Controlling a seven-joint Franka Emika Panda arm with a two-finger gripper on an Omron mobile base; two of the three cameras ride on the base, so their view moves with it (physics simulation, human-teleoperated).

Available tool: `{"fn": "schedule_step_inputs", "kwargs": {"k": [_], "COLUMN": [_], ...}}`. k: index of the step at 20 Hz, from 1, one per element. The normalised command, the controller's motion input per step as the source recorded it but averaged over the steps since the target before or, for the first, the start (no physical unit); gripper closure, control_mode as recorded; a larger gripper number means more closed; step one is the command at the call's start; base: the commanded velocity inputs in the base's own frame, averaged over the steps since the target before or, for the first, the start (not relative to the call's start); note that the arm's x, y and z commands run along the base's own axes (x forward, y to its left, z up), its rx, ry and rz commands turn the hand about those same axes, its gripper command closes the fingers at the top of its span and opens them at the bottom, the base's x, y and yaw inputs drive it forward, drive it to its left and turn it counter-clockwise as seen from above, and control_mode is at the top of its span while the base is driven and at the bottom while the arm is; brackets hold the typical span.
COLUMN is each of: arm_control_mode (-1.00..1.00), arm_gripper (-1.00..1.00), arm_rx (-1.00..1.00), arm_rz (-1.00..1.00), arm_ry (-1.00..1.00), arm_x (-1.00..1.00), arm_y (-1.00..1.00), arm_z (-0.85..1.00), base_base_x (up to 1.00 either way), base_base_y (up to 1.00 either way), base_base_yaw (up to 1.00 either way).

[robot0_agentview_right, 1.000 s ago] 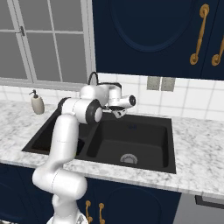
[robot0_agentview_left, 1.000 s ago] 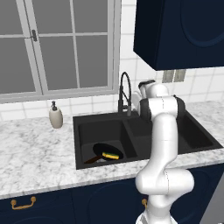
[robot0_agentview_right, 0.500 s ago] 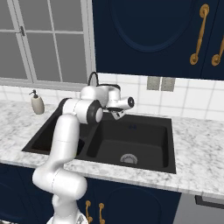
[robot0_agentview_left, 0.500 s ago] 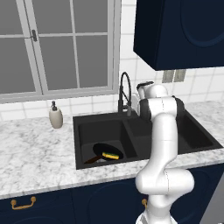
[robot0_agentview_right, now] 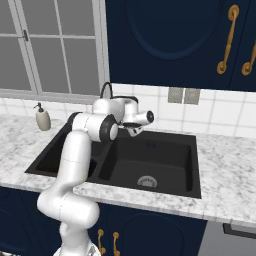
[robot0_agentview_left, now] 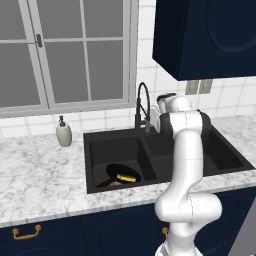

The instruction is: Pick the pan and sponge and place them into the sink. Then turn on the water.

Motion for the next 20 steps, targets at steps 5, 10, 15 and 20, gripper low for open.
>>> {"fn": "schedule_step_inputs", "kwargs": {"k": [5, 10, 15, 20], "arm_control_mode": [-1.0, -1.0, -1.0, -1.0], "arm_gripper": [1.0, 1.0, 1.0, 1.0], "arm_rx": [0.22, 0.16, 0.19, 0.23], "arm_rz": [-0.29, -0.36, -0.18, -0.05], "arm_ry": [0.0, 0.03, 0.14, 0.17], "arm_x": [0.08, 0.34, 0.64, 0.69], "arm_y": [0.0, -0.07, -0.3, -0.28], "arm_z": [-0.25, -0.31, -0.39, -0.46], "base_base_x": [0.0, 0.0, 0.0, 0.0], "base_base_y": [0.0, 0.0, 0.0, 0.0], "base_base_yaw": [0.0, 0.0, 0.0, 0.0]}}
